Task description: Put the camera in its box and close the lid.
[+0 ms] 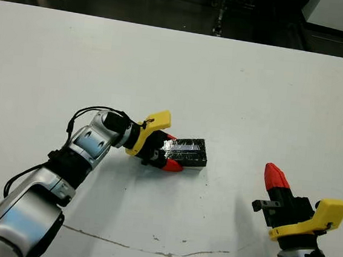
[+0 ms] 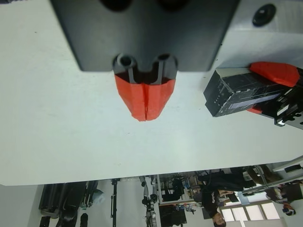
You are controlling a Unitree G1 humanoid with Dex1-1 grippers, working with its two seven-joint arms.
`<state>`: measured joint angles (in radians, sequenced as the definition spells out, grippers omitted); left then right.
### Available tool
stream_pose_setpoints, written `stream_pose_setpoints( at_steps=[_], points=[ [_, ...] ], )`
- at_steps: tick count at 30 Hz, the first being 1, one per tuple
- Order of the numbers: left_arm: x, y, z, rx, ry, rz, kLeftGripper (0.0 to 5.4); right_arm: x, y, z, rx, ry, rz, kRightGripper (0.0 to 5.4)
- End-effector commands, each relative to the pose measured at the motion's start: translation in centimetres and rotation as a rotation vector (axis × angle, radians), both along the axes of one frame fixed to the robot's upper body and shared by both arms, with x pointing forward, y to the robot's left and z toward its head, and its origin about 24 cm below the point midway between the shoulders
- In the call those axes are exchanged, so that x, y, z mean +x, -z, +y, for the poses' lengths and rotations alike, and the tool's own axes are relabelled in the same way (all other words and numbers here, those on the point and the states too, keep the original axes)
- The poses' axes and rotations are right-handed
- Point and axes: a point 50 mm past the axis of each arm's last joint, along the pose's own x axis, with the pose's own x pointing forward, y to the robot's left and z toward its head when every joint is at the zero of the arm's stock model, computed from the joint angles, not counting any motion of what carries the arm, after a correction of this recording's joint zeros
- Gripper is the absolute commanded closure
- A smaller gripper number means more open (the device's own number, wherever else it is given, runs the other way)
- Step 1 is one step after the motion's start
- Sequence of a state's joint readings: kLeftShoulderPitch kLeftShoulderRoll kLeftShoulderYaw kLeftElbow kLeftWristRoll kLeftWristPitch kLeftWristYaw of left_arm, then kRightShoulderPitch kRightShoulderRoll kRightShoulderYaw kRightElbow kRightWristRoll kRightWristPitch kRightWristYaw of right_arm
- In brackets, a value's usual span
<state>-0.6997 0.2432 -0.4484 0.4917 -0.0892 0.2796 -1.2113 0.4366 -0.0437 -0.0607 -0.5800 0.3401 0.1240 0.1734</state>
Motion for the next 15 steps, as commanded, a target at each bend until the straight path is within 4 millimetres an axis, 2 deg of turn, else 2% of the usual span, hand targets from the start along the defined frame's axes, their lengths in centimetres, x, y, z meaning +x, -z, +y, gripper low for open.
stream_pose_setpoints(
  at_steps=[1,3,8,15],
  points=[
    [-2.12,2.59,-2.99,0.047,0.097,0.088,2.23,0.03,-0.01,-0.31,-0.022,0.008,-0.001,5.4],
    [-2.2,2.62,-3.05,0.065,0.082,0.059,2.23,0.03,-0.03,-0.3,-0.022,0.011,0.0,5.4],
    [-2.4,2.5,-3.16,0.118,0.107,-0.096,1.5,-0.02,-0.03,-0.31,-0.02,0.01,0.004,5.4],
    [-2.46,2.4,-2.86,0.133,0.103,-0.103,0.66,0.08,-0.05,-0.26,-0.02,-0.002,0.004,5.4]
  ],
)
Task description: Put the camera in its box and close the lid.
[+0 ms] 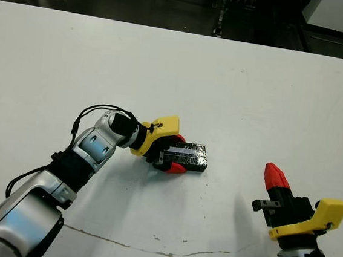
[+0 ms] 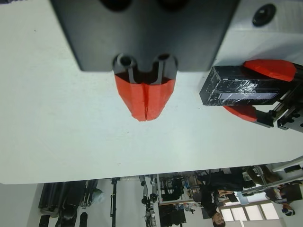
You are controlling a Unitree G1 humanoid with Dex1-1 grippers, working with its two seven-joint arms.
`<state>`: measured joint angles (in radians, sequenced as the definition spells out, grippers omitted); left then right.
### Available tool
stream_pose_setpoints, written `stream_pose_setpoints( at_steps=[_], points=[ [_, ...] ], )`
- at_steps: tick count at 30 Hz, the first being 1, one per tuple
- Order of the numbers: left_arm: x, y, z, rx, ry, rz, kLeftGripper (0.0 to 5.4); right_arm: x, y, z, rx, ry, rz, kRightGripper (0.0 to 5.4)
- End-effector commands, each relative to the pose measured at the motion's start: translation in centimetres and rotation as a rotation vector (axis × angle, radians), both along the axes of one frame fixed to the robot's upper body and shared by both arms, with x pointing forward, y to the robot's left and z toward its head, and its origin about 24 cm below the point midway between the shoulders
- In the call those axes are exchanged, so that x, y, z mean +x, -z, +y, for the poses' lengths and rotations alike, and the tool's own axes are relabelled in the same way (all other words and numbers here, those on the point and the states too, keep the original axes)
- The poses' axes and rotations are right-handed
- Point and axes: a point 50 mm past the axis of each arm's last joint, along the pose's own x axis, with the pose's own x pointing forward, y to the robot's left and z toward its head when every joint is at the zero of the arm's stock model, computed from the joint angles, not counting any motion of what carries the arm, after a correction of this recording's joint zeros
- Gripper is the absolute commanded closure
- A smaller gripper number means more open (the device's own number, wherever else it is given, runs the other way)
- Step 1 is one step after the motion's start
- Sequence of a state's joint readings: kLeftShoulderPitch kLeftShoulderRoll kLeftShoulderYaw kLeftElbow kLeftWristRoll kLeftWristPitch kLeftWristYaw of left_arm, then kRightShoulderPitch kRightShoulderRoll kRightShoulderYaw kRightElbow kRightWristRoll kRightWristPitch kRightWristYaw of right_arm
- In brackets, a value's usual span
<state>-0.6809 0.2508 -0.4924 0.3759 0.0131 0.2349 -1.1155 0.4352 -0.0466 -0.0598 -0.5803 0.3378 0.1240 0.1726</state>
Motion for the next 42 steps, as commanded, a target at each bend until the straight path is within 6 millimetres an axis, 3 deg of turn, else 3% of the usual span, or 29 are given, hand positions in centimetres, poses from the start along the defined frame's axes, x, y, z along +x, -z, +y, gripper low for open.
stream_pose_setpoints(
  at_steps=[1,6,17,22,35,42],
  points=[
    [-2.1,3.3,-1.6,0.068,0.066,0.095,0.54,0.0,0.0,-0.2,-0.012,0.0,0.006,5.4],
    [-2.2,3.6,-1.4,0.074,0.053,0.109,0.01,0.0,0.0,-0.2,-0.015,-0.001,0.002,5.4],
    [-2.2,4.1,0.1,0.044,-0.015,0.159,0.01,-0.1,0.1,-0.2,-0.007,-0.002,0.008,5.4],
    [-2.3,4.3,2.6,0.053,-0.076,0.192,0.01,-0.1,0.1,-0.1,0.0,-0.005,0.007,5.4],
    [-5.2,2.6,13.4,0.08,-0.248,0.226,0.01,-0.1,0.1,0.0,-0.004,-0.003,0.007,5.4],
    [-6.0,-0.3,16.1,-0.001,-0.353,0.209,0.01,0.1,0.1,0.2,-0.004,-0.005,0.006,5.4]
  ],
)
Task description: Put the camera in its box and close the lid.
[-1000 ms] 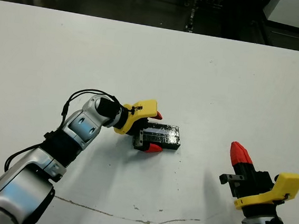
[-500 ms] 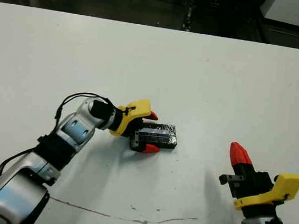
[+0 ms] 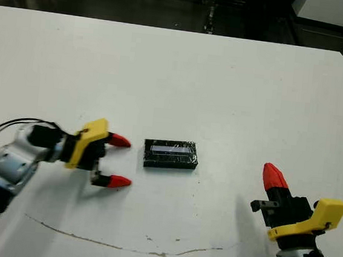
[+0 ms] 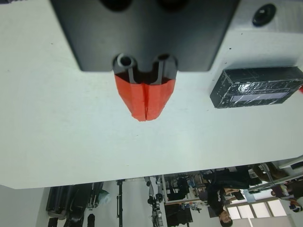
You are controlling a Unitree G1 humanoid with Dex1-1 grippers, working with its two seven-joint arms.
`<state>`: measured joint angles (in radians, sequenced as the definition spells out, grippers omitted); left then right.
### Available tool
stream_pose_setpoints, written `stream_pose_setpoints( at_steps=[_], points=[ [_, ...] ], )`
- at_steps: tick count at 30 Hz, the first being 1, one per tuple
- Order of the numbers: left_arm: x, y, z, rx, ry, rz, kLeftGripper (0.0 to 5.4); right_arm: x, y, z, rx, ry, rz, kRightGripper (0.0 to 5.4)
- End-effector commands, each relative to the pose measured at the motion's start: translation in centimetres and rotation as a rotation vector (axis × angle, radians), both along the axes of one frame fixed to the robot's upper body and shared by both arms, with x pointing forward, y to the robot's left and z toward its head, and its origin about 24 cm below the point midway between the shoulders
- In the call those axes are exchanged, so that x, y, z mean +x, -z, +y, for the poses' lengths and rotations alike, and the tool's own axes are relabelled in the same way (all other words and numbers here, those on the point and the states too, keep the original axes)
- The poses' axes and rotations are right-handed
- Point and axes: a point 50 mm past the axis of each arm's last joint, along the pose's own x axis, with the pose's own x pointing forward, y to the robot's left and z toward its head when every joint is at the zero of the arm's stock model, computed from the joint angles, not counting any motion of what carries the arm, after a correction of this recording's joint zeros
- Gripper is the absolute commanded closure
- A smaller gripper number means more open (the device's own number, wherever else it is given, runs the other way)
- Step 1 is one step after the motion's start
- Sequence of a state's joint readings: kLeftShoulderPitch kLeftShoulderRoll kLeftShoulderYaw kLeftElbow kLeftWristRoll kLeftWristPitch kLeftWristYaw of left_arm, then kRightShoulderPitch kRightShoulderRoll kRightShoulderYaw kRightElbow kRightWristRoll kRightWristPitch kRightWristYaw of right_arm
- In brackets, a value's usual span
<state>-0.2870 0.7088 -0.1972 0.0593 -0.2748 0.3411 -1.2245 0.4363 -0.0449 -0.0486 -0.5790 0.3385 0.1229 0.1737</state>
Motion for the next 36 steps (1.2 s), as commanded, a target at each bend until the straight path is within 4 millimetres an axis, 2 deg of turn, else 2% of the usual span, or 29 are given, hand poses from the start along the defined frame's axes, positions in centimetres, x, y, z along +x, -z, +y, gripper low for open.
stream_pose_setpoints(
  at_steps=[1,8,11,15,19,26,31,36],
  points=[
    [-0.9,-0.1,1.9,0.036,-0.102,0.038,0.01,0.0,0.0,-0.1,-0.012,0.005,0.005,5.4],
    [-1.7,-2.2,3.0,-0.051,-0.348,-0.135,0.01,0.1,0.1,-0.1,-0.006,-0.002,-0.002,5.4],
    [-2.8,-2.7,2.6,-0.158,-0.551,-0.264,0.01,0.2,0.1,-0.1,-0.007,-0.002,-0.002,5.4],
    [-4.4,-3.6,1.1,-0.392,-0.748,-0.475,0.46,0.2,0.2,0.0,-0.004,0.0,-0.004,5.4],
    [-5.7,-4.1,-0.1,-0.597,-0.801,-0.63,1.07,0.4,0.1,0.1,0.0,0.008,-0.007,5.4],
    [-7.2,-2.5,-1.8,-0.707,-0.907,-0.685,2.1,0.8,-0.6,0.1,-0.01,0.054,-0.037,5.4],
    [-8.1,-0.8,-3.1,-0.671,-1.032,-0.66,2.88,1.4,-1.2,0.1,-0.009,0.068,-0.071,5.4],
    [-8.0,0.8,-4.2,-0.667,-1.038,-0.655,3.64,1.9,-1.6,0.2,-0.011,0.075,-0.092,5.4]
  ],
)
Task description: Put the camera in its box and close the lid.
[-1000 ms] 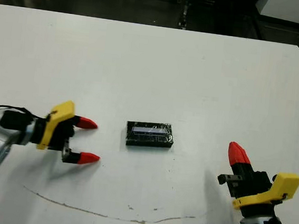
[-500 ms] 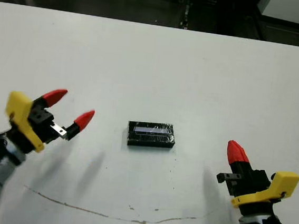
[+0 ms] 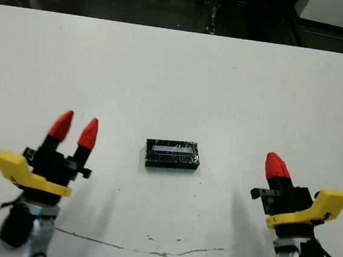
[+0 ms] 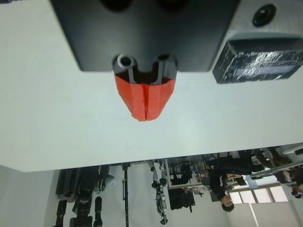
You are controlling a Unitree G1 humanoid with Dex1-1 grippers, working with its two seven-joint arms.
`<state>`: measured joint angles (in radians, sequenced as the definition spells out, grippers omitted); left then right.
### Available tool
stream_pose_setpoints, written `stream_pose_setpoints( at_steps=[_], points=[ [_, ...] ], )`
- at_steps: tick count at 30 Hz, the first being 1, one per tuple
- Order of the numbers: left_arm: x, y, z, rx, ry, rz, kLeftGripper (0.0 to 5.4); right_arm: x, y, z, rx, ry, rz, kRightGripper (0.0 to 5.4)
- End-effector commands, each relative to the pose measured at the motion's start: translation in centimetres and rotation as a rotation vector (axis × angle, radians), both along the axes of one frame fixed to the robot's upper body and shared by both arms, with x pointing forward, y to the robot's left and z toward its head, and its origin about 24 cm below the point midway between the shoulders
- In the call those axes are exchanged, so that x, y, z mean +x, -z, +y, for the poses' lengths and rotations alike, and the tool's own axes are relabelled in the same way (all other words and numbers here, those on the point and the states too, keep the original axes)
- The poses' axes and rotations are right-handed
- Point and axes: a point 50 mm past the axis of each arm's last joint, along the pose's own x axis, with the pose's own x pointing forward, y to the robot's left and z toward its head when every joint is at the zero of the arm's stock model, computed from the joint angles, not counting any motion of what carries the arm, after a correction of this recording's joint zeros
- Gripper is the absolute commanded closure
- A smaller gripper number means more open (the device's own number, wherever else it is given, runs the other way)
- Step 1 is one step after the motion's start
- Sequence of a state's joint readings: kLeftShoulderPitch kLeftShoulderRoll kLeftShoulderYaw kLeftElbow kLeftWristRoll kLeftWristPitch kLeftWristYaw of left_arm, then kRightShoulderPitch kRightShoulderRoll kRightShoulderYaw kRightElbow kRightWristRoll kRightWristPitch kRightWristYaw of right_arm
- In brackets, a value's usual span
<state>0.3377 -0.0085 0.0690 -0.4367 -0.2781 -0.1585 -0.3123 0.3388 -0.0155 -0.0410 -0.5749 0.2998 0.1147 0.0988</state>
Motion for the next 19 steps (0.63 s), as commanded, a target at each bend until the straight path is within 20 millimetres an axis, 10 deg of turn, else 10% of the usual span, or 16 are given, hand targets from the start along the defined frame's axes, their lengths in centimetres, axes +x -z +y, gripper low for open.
stream_pose_setpoints(
  at_steps=[1,12,19],
  points=[
    [0.06,1.24,-0.45,0.012,-0.008,0.02,3.82,0.19,-0.22,-0.17,-0.008,0.016,-0.007,5.4],
    [0.47,1.23,-0.51,0.01,-0.03,0.028,5.38,0.47,-0.21,-0.05,-0.011,-0.004,-0.02,5.4],
    [0.47,1.23,-0.59,0.005,-0.043,0.046,5.38,0.37,-0.18,0.06,-0.013,-0.002,-0.008,5.4]
  ],
)
